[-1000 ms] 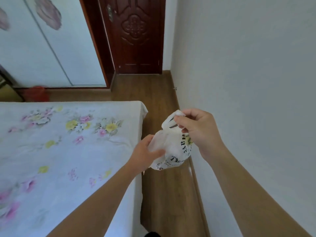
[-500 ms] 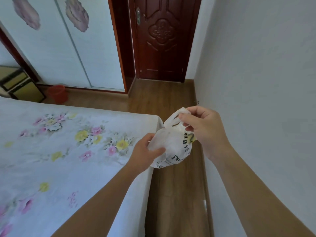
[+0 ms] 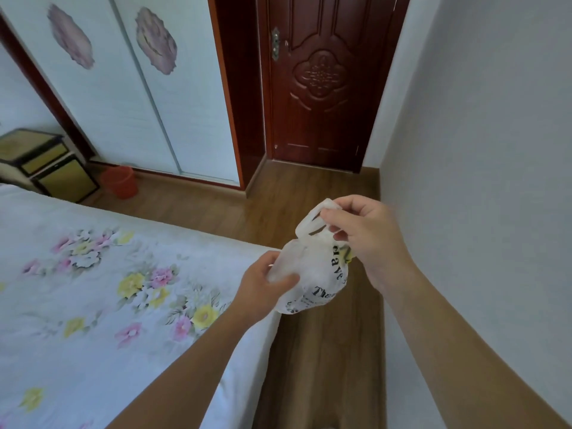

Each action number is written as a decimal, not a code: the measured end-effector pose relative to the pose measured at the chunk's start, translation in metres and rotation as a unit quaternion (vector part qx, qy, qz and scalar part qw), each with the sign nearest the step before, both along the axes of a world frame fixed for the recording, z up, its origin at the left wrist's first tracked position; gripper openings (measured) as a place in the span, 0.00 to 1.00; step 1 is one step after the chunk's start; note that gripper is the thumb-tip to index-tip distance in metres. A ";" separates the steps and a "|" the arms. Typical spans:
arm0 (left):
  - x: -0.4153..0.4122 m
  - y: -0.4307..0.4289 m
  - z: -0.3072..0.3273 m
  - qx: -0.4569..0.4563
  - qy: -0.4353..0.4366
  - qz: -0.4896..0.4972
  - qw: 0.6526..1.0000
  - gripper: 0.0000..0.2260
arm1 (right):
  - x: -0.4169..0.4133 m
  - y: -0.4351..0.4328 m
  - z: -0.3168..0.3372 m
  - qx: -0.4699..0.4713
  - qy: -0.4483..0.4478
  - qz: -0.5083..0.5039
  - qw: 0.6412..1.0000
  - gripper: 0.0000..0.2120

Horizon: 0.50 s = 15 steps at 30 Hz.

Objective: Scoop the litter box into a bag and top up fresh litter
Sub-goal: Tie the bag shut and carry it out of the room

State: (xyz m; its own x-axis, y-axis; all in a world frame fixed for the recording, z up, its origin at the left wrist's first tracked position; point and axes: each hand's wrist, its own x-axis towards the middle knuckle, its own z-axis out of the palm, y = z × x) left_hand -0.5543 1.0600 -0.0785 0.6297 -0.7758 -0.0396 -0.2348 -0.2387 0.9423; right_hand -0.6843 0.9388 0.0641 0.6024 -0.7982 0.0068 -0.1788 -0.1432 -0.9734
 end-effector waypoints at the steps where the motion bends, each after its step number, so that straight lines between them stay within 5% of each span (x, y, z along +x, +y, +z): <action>1: 0.006 -0.010 0.000 0.004 0.000 0.011 1.000 0.12 | 0.010 -0.013 0.002 0.002 0.001 0.014 1.000 0.04; 15: 0.166 -0.143 0.000 -0.001 0.047 0.164 0.985 0.12 | 0.214 -0.173 -0.005 0.035 0.019 0.156 0.987 0.02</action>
State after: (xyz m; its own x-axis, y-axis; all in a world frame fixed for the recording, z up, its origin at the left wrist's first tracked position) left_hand -0.3880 0.9173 -0.0788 0.8406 -0.5307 -0.1082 -0.0576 -0.2863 0.9564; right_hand -0.4707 0.7657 0.0593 0.8178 -0.5712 -0.0702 -0.1741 -0.1292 -0.9762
